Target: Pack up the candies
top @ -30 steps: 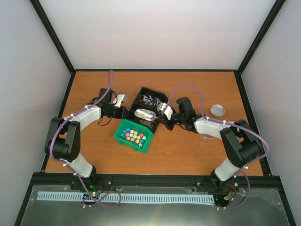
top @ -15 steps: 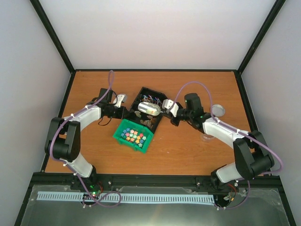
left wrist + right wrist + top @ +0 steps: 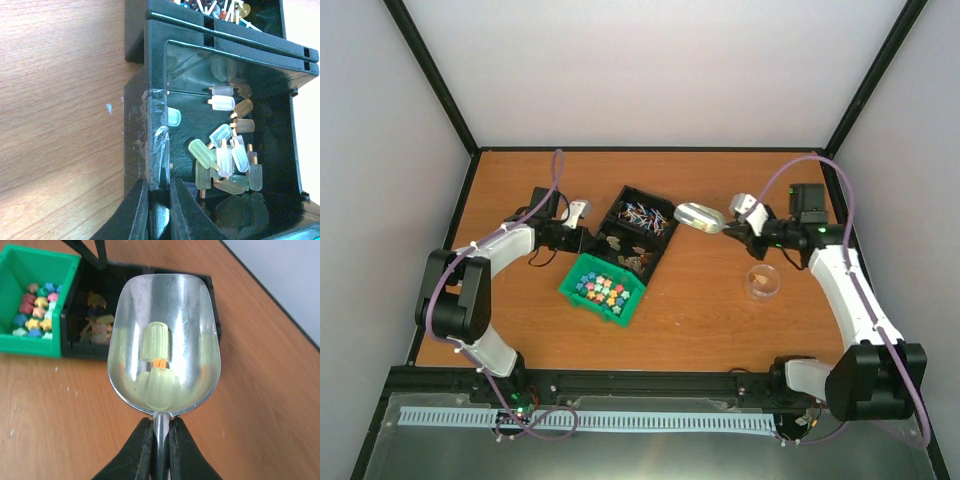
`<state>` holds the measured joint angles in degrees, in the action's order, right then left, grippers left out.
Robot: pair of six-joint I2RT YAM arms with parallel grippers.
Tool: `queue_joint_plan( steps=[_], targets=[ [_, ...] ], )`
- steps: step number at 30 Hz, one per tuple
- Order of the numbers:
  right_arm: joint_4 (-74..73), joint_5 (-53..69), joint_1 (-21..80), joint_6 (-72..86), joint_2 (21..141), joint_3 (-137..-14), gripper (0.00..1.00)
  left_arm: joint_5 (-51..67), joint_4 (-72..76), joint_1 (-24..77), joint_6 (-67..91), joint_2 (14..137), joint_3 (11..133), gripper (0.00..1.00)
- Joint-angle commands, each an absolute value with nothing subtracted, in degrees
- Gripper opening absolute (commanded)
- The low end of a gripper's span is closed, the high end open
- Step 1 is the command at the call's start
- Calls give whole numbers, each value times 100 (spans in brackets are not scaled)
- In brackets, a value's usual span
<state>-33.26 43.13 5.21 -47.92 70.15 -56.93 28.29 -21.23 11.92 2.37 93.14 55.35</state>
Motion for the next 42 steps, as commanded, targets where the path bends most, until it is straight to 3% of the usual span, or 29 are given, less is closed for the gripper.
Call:
queue_joint_plan(
  steps=[1,13,18,31,42],
  targets=[
    [-5337,4807,-425,-6107,6860,-6005,3,2725,-2618,1160,-120,9393,5580,1],
    [-8157,4805,-4023,-9953,7101,-6094,3,2673,-2644,1160,-203,9339,5554,1],
    [-8473,4255,-4881,-10834,7187,-6031,3,2719,-2638,1160,-168,9353,5566,1],
    [-7815,2992,-4956,-10893,6747,-5724,3,2779,-2542,1160,-108,9429,5580,1],
    [-7423,2395,-4230,-10022,6714,-5729,3,2881,-2619,1160,-61,9432,5634,1]
  ],
)
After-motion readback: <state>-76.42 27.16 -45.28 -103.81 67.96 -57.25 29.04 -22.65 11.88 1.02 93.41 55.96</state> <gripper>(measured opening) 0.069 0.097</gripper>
